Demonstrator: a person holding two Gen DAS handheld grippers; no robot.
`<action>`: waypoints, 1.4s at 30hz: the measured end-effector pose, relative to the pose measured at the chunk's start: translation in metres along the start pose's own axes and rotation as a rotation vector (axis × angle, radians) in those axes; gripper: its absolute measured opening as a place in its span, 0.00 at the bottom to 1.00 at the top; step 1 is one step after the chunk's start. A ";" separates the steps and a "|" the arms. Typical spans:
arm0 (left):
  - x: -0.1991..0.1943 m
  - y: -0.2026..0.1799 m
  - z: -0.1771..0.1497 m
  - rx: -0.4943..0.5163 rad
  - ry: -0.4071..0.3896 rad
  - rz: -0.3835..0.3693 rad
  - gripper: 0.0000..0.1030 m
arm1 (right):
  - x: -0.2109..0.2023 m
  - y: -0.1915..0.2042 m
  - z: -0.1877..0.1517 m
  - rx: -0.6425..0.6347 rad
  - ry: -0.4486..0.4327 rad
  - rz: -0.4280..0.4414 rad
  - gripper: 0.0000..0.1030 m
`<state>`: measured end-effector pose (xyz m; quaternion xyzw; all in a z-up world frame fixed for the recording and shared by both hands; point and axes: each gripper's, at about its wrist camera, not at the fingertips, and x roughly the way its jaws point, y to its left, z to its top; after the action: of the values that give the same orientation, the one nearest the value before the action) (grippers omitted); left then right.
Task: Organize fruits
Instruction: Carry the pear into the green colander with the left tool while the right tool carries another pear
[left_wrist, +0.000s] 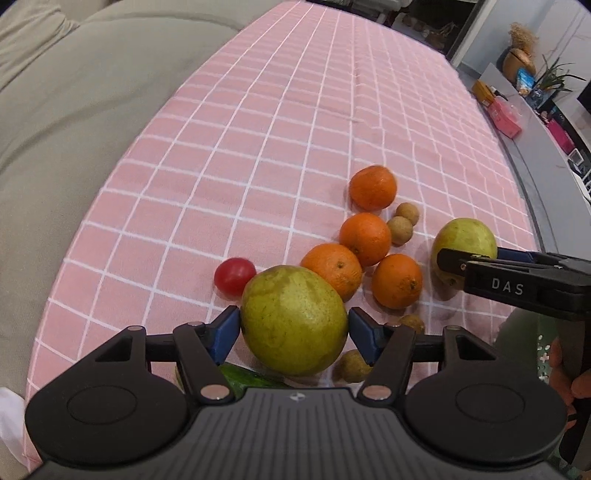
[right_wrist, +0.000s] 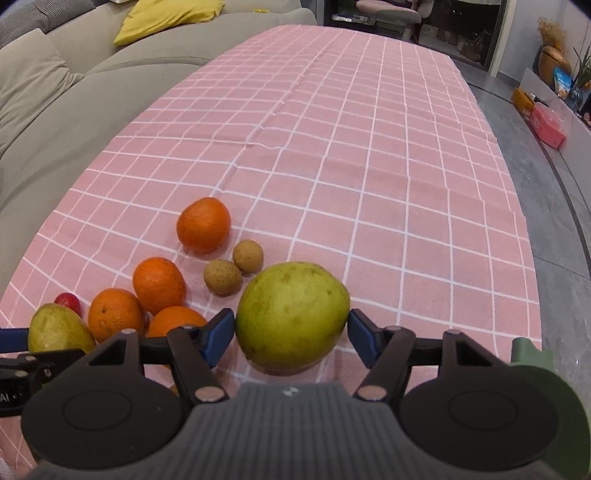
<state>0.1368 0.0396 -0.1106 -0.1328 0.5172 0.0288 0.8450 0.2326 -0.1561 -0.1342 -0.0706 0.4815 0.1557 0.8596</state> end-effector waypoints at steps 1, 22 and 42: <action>-0.004 0.000 0.001 0.004 -0.010 -0.001 0.71 | -0.003 0.001 0.000 -0.010 -0.008 0.001 0.62; -0.073 -0.084 0.005 0.116 -0.149 -0.197 0.71 | -0.146 -0.019 -0.030 -0.101 -0.180 -0.015 0.60; -0.033 -0.185 -0.037 0.505 0.092 -0.331 0.71 | -0.131 -0.087 -0.095 -0.307 0.102 0.031 0.60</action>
<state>0.1242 -0.1451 -0.0616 -0.0020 0.5168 -0.2451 0.8203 0.1213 -0.2901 -0.0756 -0.2013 0.4961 0.2369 0.8107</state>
